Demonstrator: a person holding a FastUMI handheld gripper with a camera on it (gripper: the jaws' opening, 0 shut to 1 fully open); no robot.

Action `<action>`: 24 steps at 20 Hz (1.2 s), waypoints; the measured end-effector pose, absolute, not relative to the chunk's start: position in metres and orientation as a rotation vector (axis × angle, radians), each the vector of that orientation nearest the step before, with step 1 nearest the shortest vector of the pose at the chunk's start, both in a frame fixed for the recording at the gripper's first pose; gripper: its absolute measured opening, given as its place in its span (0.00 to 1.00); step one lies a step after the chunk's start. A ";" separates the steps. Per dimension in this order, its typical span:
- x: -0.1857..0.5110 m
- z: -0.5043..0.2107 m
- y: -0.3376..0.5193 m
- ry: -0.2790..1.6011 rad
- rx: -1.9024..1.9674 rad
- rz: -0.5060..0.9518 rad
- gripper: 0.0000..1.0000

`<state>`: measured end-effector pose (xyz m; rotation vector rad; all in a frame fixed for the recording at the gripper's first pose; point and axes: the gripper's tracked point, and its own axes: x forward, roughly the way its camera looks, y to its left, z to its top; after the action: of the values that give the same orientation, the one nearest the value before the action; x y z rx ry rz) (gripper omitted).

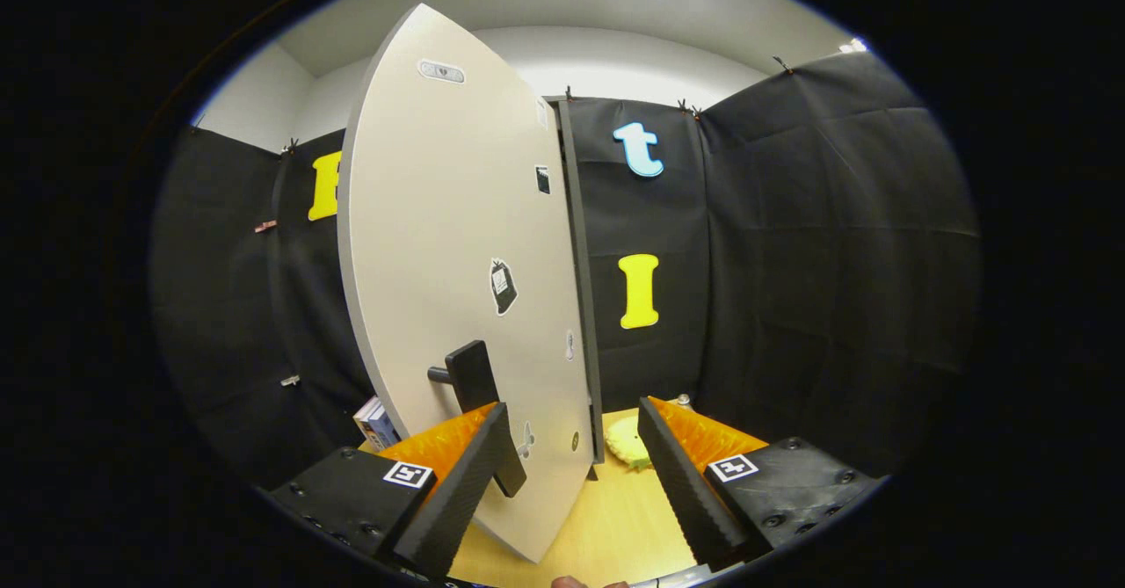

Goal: Open the shoe cabinet door, grab the shoes and put them into the shoe cabinet, then close the shoe cabinet door.

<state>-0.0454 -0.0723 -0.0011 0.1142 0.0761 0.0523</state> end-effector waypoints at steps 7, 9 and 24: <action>-0.026 -0.007 -0.014 0.102 0.154 0.101 0.98; -0.022 -0.007 -0.003 0.107 0.146 0.113 0.98; 0.043 -0.017 0.103 0.094 0.055 0.155 0.98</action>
<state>0.0434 0.1028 -0.0167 0.0554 0.0944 0.1547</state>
